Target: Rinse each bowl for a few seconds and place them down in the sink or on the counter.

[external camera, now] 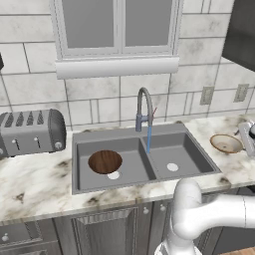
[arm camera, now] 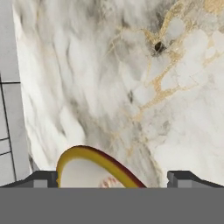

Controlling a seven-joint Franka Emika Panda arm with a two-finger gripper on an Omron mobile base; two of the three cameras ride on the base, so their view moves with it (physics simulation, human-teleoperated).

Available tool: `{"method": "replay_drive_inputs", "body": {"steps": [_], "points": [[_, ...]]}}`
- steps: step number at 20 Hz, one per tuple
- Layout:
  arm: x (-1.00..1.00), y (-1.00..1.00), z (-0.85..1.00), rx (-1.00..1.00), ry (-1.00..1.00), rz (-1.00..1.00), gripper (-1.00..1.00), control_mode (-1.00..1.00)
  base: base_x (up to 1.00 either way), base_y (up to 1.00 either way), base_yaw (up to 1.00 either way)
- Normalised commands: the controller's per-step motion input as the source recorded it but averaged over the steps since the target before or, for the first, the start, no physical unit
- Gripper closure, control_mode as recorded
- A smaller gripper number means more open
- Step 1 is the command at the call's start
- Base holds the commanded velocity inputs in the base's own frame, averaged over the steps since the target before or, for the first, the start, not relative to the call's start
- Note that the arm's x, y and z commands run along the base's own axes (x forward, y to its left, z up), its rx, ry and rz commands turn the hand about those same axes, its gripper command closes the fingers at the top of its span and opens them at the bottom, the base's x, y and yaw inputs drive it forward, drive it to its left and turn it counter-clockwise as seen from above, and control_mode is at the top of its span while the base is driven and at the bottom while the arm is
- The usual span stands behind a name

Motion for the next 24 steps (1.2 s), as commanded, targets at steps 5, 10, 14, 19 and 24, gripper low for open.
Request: {"method": "replay_drive_inputs", "body": {"steps": [5,10,14,19,24], "points": [[-0.25,0.21,-0.3,0.0,-0.01,0.04,-1.0,-1.0,0.0,0.0,0.0],[-0.14,0.19,-0.3,0.01,-0.02,0.06,-1.0,-1.0,0.0,0.0,0.0],[-0.03,0.13,-0.37,0.01,0.0,0.05,-1.0,-1.0,0.0,0.0,0.0],[0.07,0.17,-0.54,0.0,0.04,0.03,-1.0,-1.0,0.0,0.0,0.0],[0.09,0.15,-0.62,-0.02,0.07,0.04,-1.0,-1.0,0.0,0.0,0.0]]}}
